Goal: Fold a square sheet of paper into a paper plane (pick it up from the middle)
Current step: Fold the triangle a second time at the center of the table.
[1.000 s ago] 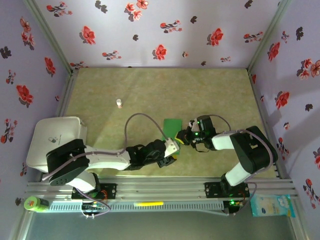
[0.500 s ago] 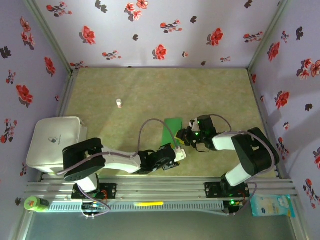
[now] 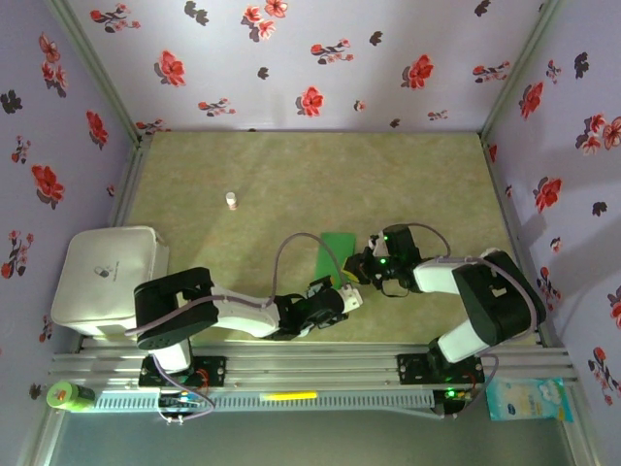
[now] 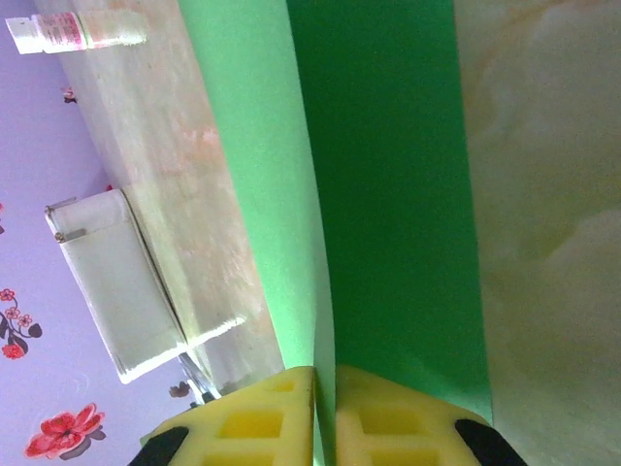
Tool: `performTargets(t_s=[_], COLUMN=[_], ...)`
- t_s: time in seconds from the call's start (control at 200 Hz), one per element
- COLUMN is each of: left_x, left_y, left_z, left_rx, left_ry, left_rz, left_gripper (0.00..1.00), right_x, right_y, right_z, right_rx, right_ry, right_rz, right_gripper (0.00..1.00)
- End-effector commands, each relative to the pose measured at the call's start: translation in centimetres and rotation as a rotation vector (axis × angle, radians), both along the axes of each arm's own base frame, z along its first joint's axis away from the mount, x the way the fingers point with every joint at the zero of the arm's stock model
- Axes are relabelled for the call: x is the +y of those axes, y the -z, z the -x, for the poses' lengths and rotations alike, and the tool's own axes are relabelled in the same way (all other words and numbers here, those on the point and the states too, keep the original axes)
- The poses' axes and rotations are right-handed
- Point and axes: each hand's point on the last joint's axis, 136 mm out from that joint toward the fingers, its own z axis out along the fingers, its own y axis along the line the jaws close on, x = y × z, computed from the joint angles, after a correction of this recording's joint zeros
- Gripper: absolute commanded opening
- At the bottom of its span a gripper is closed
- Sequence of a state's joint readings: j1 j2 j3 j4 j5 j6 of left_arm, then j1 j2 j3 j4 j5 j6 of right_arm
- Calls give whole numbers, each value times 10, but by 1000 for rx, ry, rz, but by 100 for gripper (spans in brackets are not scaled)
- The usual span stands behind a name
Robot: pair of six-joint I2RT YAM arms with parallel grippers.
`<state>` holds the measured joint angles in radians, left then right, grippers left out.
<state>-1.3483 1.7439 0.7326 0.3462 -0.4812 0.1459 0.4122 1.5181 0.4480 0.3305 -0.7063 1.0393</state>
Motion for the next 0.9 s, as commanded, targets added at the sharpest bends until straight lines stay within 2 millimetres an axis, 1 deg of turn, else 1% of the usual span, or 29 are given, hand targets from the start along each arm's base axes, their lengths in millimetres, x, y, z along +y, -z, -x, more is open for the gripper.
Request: performTargets(t_s=[0.0,0.14,0.29,0.38,0.56,0.66,0.82,0.895], left_x=[-11,-12,-12,-11,-10,-9,-7,-5], left_y=[-11,-13,-14,-13,-18,-19,-16,-16], left_z=[-7,-9,-12,-11,-9,-7,-7,-6], left_rx=[-59,-73,-89,-90,-96,-93,-81,-77], left_ry=[-24,-36,-50,-51,-46,-46,-52,-56], left_rz=[33,41,40,39,51,57,55,61], left_gripper=[65,64,62,59,54,48,33,28], right_x=[0,0,-1,-1,-4,-4,-5,-6], right_y=[-9,-8,-8,-8,-6,-6,-4,-4], right_z=[-7,-6,-6,-5,-5,-6,-6,-7], right_rx=[-39,-36,-36,-35,-34,-36,-33,-33], right_ry=[-1,0,4,3,12,15,19,20], right_rz=[9,11,17,19,36,39,47,52], right_gripper=[12,16,22,24,26,26,26,25])
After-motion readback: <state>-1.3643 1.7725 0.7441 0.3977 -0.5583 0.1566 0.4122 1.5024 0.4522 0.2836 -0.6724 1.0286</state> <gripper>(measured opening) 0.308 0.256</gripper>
